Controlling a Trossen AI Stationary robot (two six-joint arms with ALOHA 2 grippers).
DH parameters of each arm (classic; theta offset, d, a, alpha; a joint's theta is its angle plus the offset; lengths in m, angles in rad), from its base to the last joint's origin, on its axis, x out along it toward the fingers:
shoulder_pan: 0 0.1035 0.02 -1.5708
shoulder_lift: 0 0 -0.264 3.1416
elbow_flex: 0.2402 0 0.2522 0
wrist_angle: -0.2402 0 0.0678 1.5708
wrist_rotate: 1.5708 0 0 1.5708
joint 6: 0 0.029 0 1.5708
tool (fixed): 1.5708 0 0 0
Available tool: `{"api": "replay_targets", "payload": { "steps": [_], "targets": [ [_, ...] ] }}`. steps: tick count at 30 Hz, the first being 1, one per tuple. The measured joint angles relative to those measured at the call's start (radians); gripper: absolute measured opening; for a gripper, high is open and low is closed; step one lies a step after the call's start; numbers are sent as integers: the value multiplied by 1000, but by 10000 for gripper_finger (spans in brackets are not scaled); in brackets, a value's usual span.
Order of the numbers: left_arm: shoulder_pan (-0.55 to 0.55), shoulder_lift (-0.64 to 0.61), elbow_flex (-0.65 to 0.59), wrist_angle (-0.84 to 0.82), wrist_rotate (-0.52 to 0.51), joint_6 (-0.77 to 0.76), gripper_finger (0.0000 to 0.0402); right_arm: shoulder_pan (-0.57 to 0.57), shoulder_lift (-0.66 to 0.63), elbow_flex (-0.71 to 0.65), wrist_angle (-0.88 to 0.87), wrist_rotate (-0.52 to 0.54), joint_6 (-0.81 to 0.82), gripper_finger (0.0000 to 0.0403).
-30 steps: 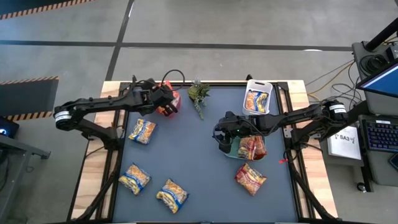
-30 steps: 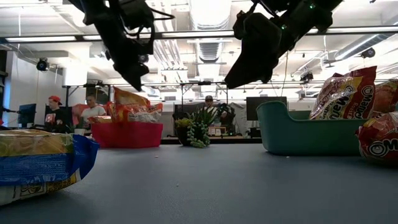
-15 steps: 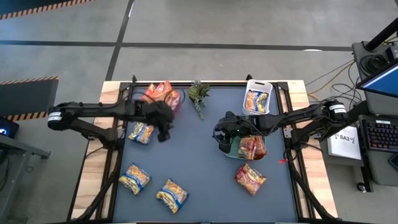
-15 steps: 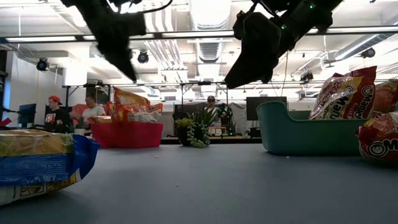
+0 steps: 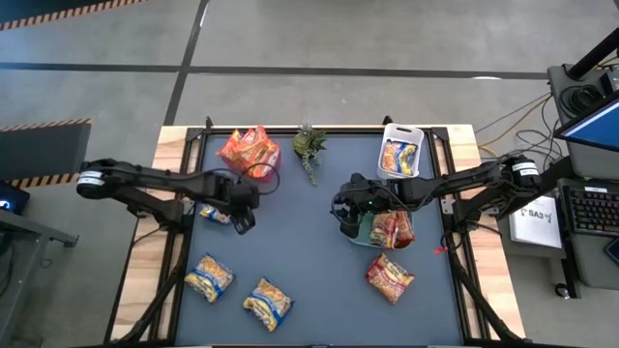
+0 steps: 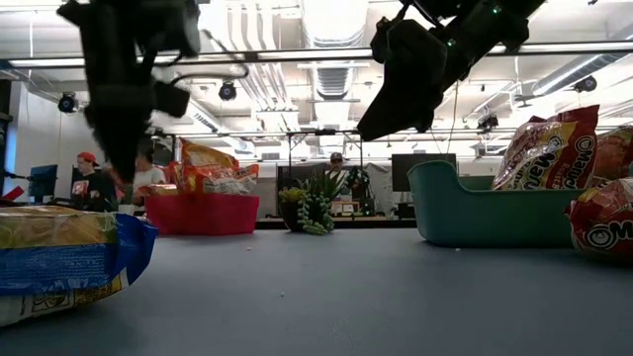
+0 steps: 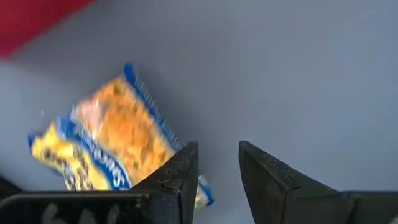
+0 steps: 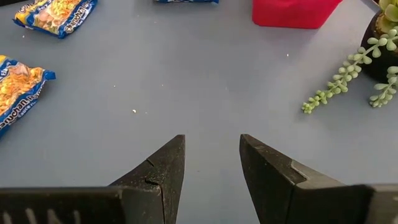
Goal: Sort Maruchan noodles
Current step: Put the blue noodle pack into the white bin
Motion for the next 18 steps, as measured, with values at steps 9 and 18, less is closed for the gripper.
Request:
{"api": "replay_targets", "payload": {
  "steps": [9, 18],
  "targets": [
    [0, 0, -100, 3, -50, -167, 97, 0, 0, 0, 0, 0, -3, 144],
    [0, 0, -108, 51, -210, -259, 98, 0, 0, 0, 0, 1, 1, 144]
  ]
}}
